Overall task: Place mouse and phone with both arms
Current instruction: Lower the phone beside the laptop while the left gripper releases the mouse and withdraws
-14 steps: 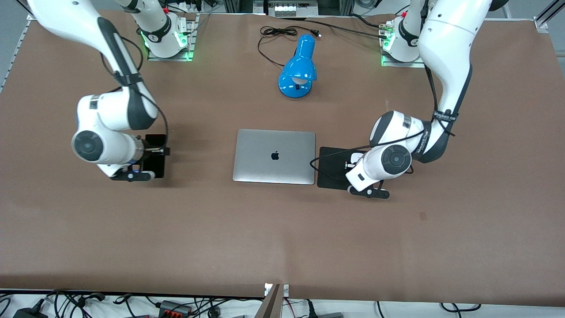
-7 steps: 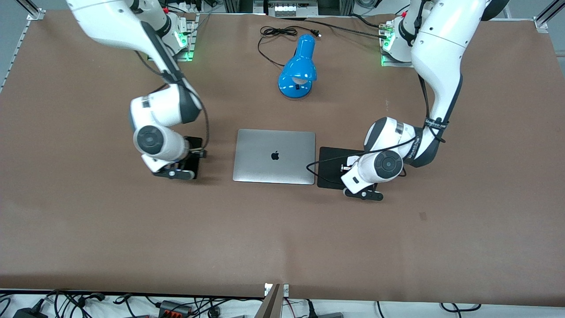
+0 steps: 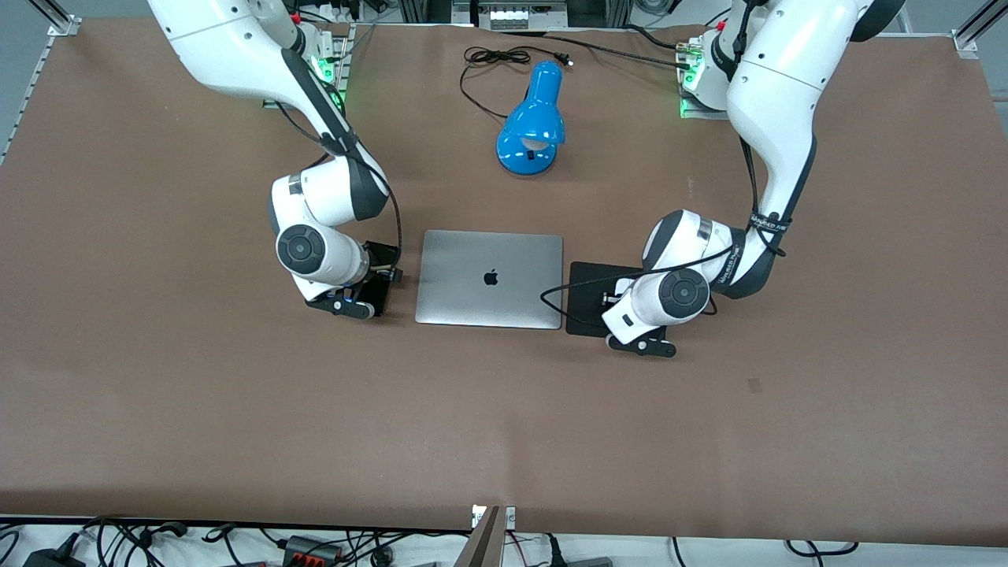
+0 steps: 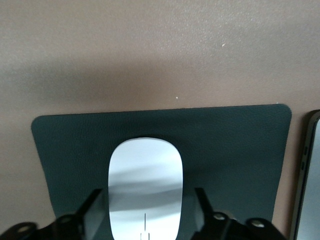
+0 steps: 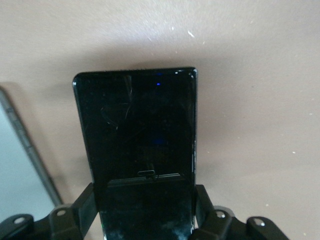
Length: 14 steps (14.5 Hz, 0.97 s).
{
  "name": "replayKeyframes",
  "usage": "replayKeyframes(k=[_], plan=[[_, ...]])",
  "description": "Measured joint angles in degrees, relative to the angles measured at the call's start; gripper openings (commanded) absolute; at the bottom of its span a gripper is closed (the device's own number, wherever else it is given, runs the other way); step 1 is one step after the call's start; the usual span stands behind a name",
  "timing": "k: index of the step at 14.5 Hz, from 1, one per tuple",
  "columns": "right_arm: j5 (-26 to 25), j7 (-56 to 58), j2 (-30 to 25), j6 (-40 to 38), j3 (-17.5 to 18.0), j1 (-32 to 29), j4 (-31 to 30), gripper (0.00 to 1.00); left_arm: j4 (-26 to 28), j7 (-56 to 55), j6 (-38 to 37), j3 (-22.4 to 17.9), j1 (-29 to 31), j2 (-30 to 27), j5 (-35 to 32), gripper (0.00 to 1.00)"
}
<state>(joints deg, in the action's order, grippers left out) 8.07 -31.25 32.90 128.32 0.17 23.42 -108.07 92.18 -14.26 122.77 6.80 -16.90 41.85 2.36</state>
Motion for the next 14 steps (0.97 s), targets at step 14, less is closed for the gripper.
replayKeyframes(k=[14], plan=[[0.1, -0.2, 1.9, 1.8, 0.0, 2.3, 0.3, 0.43, -23.0, 0.5, -43.9, -2.5, 17.8, -14.3, -0.4, 1.00]])
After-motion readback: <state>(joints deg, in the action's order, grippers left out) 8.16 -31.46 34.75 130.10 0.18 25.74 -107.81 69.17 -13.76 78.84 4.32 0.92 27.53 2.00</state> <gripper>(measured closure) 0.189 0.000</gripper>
